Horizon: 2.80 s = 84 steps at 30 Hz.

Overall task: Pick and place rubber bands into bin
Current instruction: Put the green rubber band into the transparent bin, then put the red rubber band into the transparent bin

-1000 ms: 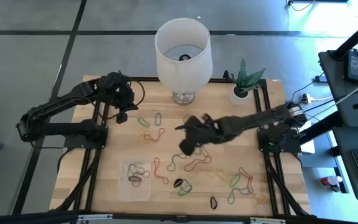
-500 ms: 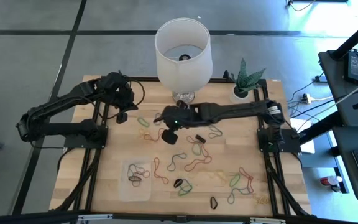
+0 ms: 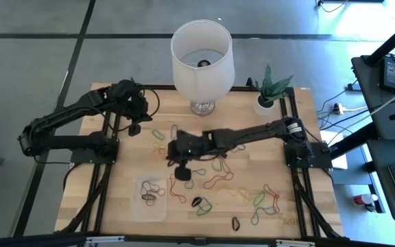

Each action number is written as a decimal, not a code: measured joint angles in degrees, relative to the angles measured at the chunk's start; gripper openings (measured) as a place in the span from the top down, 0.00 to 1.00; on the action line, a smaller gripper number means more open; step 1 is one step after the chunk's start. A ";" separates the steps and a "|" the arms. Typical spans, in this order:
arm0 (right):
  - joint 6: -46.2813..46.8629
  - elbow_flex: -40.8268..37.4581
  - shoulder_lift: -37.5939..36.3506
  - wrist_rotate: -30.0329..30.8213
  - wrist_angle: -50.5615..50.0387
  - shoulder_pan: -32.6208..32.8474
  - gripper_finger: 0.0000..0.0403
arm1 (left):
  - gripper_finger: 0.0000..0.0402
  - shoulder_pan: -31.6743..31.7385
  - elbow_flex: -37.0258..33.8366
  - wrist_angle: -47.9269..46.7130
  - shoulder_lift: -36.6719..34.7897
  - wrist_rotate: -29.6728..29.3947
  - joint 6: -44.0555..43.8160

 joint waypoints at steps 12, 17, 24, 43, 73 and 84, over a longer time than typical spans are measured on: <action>4.13 0.02 9.28 -6.54 16.91 4.07 1.00 | 0.98 0.00 0.00 0.00 0.01 0.00 -0.01; 9.24 0.02 13.55 -6.40 28.29 5.38 1.00 | 0.99 0.00 0.00 0.00 0.01 0.00 -0.01; 12.32 3.95 17.13 -5.88 27.32 5.54 1.00 | 0.99 0.00 0.00 0.00 0.01 0.00 -0.02; 13.97 24.17 27.68 -3.79 14.69 5.21 0.88 | 0.98 0.00 0.00 0.01 0.01 0.00 -0.02; 3.56 26.10 25.93 6.02 -2.69 7.50 0.75 | 0.99 0.00 0.00 0.00 0.02 0.00 -0.02; 9.42 29.31 20.81 6.60 -13.01 7.05 0.85 | 0.99 0.00 0.00 0.04 0.02 0.00 -0.02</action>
